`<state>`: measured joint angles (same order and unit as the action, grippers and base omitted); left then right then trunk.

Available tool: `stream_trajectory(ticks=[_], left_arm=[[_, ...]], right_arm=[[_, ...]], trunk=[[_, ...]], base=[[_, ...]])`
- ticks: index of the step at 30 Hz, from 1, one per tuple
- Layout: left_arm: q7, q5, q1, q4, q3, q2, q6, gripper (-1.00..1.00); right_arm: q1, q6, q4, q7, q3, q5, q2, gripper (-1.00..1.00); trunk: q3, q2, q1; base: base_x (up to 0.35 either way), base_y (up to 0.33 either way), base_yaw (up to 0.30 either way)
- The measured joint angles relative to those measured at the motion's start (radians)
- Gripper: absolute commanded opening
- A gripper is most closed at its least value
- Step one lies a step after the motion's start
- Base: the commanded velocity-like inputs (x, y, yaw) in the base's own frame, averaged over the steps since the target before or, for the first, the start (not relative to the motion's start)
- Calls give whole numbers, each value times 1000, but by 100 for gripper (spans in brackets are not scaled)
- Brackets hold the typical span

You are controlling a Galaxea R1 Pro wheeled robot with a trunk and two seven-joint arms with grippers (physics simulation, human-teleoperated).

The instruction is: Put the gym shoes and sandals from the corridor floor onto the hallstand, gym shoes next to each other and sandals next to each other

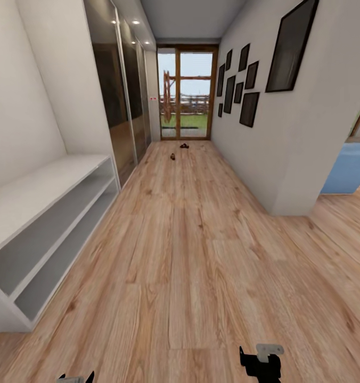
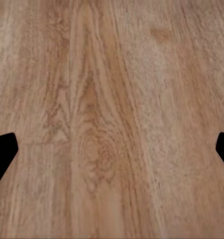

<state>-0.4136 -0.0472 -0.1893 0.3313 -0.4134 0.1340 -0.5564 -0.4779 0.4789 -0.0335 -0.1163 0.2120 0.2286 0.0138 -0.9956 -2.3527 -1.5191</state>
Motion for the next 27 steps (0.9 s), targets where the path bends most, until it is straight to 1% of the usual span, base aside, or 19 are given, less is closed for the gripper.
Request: stream_trajectory(ticks=[12,27], left_arm=[[0,0,0,1,0,0,0,100],[0,0,0,1,0,0,0,100]], right_arm=[[0,0,0,1,0,0,0,100],[0,0,0,3,0,0,7,100]], trunk=[[0,0,0],[0,0,0]], base=[[338,0,0],[338,0,0]])
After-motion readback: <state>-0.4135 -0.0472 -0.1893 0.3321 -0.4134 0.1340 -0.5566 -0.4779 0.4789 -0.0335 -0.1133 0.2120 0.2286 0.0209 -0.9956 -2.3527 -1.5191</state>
